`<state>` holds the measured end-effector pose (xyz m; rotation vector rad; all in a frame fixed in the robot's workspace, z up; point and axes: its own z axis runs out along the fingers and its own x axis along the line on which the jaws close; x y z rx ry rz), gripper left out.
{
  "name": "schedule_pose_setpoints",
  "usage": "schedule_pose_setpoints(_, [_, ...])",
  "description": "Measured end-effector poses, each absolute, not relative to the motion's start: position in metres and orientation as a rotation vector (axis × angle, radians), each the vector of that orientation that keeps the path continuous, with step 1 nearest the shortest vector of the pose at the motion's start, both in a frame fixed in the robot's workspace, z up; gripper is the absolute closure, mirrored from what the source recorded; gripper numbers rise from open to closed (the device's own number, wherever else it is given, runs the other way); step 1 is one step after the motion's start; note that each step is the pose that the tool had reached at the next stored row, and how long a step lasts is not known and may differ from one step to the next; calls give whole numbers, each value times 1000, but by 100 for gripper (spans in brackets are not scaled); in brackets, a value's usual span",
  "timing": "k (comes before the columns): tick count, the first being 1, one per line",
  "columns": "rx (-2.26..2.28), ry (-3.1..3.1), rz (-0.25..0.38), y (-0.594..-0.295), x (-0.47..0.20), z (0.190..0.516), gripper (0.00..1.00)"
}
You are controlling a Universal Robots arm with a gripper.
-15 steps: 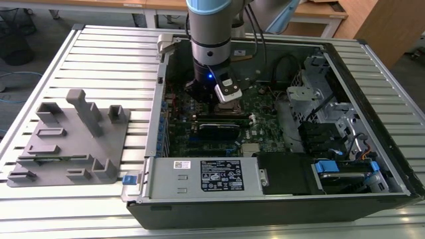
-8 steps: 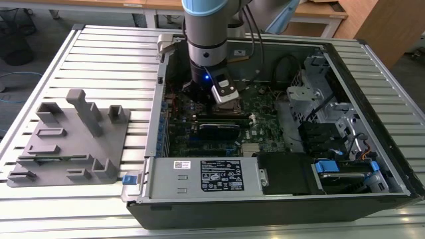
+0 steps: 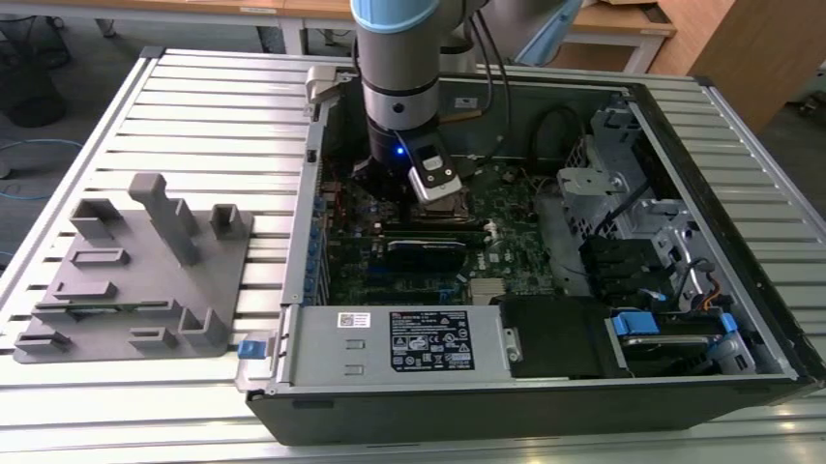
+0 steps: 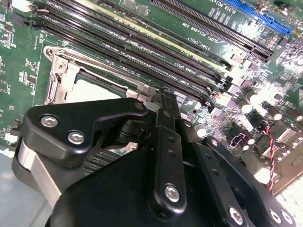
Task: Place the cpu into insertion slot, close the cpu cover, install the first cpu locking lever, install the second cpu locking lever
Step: 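Install the second cpu locking lever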
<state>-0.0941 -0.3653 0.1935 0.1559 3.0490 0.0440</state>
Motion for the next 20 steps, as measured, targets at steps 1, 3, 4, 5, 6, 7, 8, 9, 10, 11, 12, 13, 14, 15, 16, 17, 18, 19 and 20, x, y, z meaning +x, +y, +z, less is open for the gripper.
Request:
schedule_pose_setpoints(1, [156, 3049, 44, -365, -94, 193, 89])
schedule_pose_setpoints(3, [156, 3049, 44, -365, -94, 194, 89])
schedule_pose_setpoints(4, [156, 3049, 44, -365, -94, 195, 89])
schedule_pose_setpoints(5, [156, 3049, 44, -365, -94, 196, 89])
schedule_pose_setpoints(6, [156, 3049, 45, -365, -94, 197, 89])
schedule_pose_setpoints(7, [156, 3049, 44, -365, -94, 199, 89])
schedule_pose_setpoints(8, [156, 3049, 44, -365, -94, 200, 89])
schedule_pose_setpoints(9, [156, 3049, 44, -365, -94, 201, 89])
schedule_pose_setpoints(10, [156, 3049, 44, -365, -94, 202, 89])
schedule_pose_setpoints(11, [156, 3049, 44, -365, -94, 203, 89])
schedule_pose_setpoints(12, [156, 3049, 44, -365, -94, 204, 89])
schedule_pose_setpoints(13, [156, 3049, 44, -365, -94, 205, 89])
schedule_pose_setpoints(14, [156, 3049, 44, -365, -94, 206, 89])
schedule_pose_setpoints(15, [156, 3049, 44, -365, -94, 207, 89])
schedule_pose_setpoints(16, [156, 3049, 44, -365, -94, 209, 89])
schedule_pose_setpoints(17, [156, 3049, 44, -365, -94, 210, 89])
schedule_pose_setpoints(18, [156, 3049, 44, -365, -94, 211, 89])
schedule_pose_setpoints(19, [156, 3049, 44, -365, -94, 213, 89])
schedule_pose_setpoints(20, [156, 3049, 44, -365, -94, 214, 89])
